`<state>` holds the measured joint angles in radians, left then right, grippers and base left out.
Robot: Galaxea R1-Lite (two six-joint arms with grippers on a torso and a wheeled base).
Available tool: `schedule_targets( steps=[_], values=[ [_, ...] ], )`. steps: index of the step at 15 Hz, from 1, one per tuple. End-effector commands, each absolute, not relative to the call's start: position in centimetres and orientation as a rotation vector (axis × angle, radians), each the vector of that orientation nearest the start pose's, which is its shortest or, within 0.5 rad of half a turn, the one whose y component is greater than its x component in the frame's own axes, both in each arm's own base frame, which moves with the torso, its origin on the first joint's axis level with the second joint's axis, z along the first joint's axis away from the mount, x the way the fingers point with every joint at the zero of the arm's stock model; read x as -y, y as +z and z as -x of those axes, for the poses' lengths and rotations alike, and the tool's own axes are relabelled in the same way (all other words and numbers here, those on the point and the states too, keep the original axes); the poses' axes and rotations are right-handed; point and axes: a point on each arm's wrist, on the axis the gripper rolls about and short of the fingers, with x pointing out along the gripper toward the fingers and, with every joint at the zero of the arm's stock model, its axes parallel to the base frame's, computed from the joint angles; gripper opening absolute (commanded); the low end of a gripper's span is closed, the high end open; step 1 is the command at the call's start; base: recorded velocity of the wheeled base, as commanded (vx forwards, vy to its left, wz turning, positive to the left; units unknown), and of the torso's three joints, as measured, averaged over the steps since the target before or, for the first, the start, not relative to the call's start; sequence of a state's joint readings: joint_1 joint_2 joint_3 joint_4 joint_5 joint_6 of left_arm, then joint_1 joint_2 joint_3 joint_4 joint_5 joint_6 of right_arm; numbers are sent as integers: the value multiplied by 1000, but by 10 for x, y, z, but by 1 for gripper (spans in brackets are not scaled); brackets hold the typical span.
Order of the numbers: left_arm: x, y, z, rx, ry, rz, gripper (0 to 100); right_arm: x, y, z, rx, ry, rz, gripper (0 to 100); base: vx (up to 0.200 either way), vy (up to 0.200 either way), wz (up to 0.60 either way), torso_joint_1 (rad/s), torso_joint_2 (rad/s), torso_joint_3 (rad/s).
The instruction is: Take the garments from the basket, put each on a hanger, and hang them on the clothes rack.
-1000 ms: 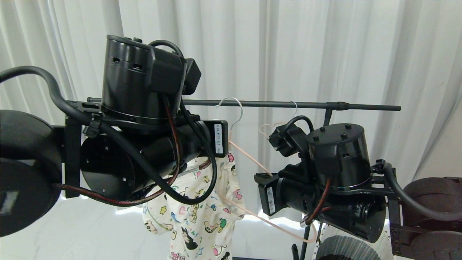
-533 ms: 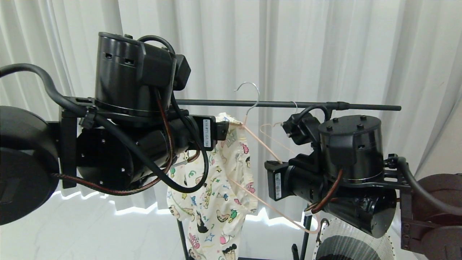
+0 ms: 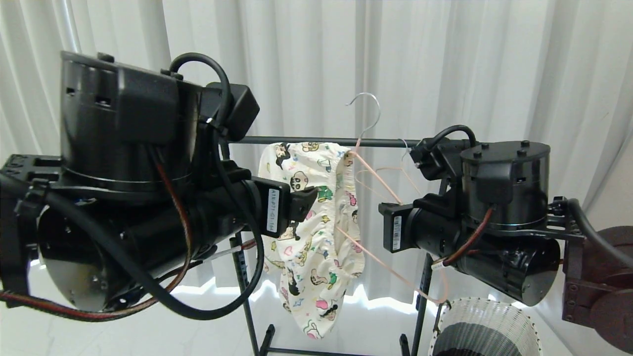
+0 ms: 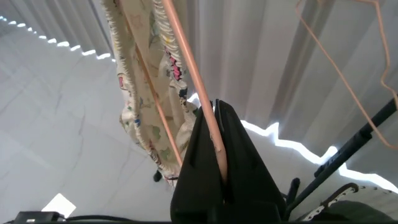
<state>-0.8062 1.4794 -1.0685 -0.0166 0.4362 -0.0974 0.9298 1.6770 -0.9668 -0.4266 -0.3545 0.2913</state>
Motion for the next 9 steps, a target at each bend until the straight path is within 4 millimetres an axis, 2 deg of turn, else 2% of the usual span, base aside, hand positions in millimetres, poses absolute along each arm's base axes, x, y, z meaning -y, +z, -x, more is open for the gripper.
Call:
schedule_targets(
  steps=[1, 3, 6, 8, 9],
  values=[
    [160, 259, -171, -334, -352, -125, 100, -231, 217, -191, -299, 513, -111, 0, 0, 0, 0, 0, 0, 0],
    [133, 257, -173, -324, -364, -103, 100, -214, 211, -182, -296, 521, -68, 0, 0, 0, 0, 0, 0, 0],
    [89, 263, -185, -220, -519, -207, 100, -186, 199, -160, -295, 649, -16, 0, 0, 0, 0, 0, 0, 0],
    [72, 257, -190, -192, -645, -280, 100, -173, 194, -146, -296, 713, 17, 0, 0, 0, 0, 0, 0, 0],
    [71, 253, -187, -184, -703, -311, 100, -167, 192, -141, -296, 748, 25, 0, 0, 0, 0, 0, 0, 0]
  ],
)
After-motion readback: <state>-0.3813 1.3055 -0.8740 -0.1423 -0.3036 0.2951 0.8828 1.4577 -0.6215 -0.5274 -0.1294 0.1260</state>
